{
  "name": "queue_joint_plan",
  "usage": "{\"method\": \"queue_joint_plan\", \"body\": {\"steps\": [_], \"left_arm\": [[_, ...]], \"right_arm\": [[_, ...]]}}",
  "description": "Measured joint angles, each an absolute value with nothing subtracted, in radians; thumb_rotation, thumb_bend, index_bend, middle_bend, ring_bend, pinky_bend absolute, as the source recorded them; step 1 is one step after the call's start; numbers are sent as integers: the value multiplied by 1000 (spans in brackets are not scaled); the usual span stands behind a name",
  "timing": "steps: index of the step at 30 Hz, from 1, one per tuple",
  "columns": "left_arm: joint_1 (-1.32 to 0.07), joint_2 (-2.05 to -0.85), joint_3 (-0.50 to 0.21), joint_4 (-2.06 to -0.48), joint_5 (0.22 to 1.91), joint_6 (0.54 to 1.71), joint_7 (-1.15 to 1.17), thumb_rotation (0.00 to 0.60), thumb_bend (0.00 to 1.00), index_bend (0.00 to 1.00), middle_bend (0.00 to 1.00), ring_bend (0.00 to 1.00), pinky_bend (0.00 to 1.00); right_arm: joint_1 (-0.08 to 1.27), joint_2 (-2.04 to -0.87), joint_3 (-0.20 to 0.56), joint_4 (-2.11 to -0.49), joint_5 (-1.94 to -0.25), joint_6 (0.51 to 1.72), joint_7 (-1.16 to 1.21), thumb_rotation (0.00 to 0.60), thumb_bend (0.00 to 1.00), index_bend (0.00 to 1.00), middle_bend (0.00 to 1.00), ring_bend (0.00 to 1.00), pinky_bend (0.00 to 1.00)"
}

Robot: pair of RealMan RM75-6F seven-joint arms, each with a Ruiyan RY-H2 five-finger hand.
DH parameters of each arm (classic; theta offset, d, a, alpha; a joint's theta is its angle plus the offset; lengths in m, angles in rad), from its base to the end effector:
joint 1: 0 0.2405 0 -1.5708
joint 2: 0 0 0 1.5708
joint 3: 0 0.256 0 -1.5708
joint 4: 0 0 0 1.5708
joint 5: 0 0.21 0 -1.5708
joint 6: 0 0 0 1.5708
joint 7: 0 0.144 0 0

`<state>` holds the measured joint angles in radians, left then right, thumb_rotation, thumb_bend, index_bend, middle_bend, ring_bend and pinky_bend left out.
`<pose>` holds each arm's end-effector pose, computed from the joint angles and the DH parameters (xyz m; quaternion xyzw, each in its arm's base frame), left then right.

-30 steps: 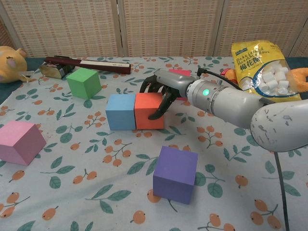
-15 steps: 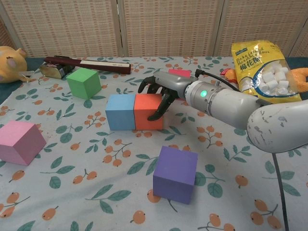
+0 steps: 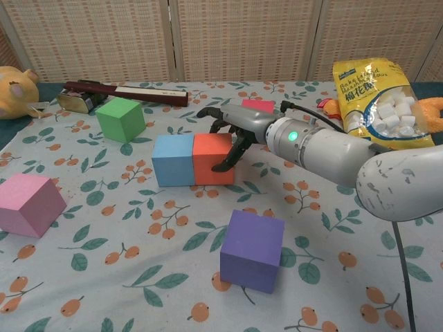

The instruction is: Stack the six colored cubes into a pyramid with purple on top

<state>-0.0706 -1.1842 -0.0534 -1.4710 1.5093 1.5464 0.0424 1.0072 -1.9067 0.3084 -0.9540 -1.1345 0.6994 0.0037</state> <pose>-0.3300 0.1785 0.1598 -0.5993 -0.3356 -0.3708 0.6251 -0.0742 -0.4029 -0.1060 0.7305 -0.4498 0.4029 0.3190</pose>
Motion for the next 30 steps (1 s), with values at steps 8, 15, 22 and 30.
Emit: {"method": "queue_joint_plan", "body": {"steps": [8,15,22,30], "left_arm": [[-74,-1184,-54,-1472,1513,1544,46,600,379,290,205,134,85],[-75,-1182,-53,-1474,1514,1543,49,600,379,289,205,135,86],[-79,-1182,-54,-1476,1519,1541,52,600,379,284,205,134,85],[-111,-1172,-56,-1475,1544,1513,49,600,378,283,203,134,86]], "right_arm": [[1003,-1898,307,-970,-1125,696,-8,600,109,0,180,39,124],[999,-1888,302,-992,-1119,694,-18,600,86,0,127,5,94],[992,-1871,301,-1025,-1109,696,-31,600,36,0,58,0,59],[956,-1788,302,-1162,-1103,742,-58,600,0,0,7,0,4]]}}
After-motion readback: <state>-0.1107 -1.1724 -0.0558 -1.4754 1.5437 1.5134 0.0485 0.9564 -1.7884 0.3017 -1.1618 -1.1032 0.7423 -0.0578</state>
